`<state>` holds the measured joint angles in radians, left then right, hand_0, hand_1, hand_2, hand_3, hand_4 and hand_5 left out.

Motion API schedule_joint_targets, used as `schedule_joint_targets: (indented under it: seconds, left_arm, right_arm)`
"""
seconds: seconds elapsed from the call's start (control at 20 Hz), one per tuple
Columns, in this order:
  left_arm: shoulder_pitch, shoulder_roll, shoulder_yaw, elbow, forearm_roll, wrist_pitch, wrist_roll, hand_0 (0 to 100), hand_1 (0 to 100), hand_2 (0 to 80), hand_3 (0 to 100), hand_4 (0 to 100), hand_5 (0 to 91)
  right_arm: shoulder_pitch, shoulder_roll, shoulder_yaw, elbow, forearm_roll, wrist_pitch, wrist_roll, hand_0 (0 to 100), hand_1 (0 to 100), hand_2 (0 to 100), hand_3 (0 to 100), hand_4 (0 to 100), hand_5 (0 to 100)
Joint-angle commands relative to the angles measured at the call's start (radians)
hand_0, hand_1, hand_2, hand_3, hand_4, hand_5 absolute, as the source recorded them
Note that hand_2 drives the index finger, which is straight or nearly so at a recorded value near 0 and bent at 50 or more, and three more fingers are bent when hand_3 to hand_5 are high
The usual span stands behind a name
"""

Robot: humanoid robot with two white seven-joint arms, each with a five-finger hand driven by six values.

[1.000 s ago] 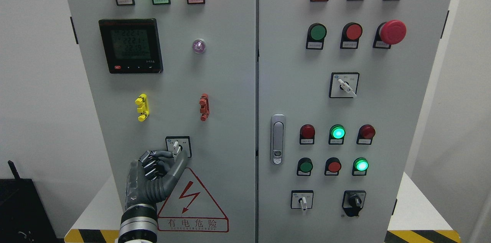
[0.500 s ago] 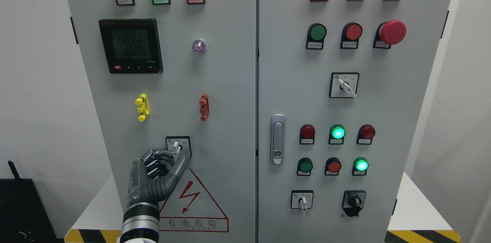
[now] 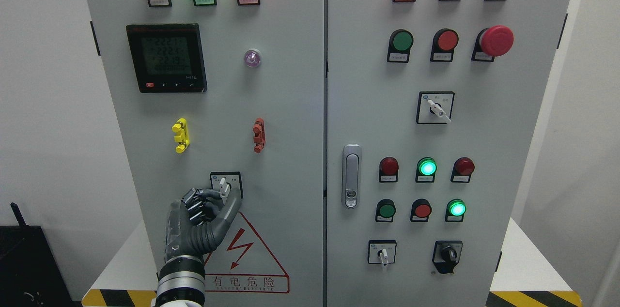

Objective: Turn on light switch 1

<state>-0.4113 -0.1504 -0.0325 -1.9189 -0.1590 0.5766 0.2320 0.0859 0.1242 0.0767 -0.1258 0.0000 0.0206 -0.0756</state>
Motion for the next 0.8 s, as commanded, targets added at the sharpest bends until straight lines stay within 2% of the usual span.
schedule_joint_targets:
  seconds: [0.0, 0.35, 0.75]
  left_arm:
    - [-0.001, -0.002, -0.012, 0.003, -0.002, 0.000, -0.002, 19, 73, 56.0, 91, 89, 73.1]
    - [-0.001, -0.002, -0.012, 0.003, -0.002, 0.000, -0.002, 23, 66, 56.7, 91, 89, 73.1]
    - [-0.009, -0.002, -0.012, 0.012, -0.016, 0.002, -0.002, 28, 65, 57.7, 91, 89, 73.2]
  right_arm:
    - [0.000, 0.000, 0.000, 0.000, -0.025, 0.001, 0.000, 0, 0, 0, 0, 0, 0]
    - [0.000, 0.000, 0.000, 0.000, -0.025, 0.001, 0.000, 0, 0, 0, 0, 0, 0]
    - [0.000, 0.000, 0.000, 0.000, -0.025, 0.001, 0.000, 0, 0, 0, 0, 0, 0]
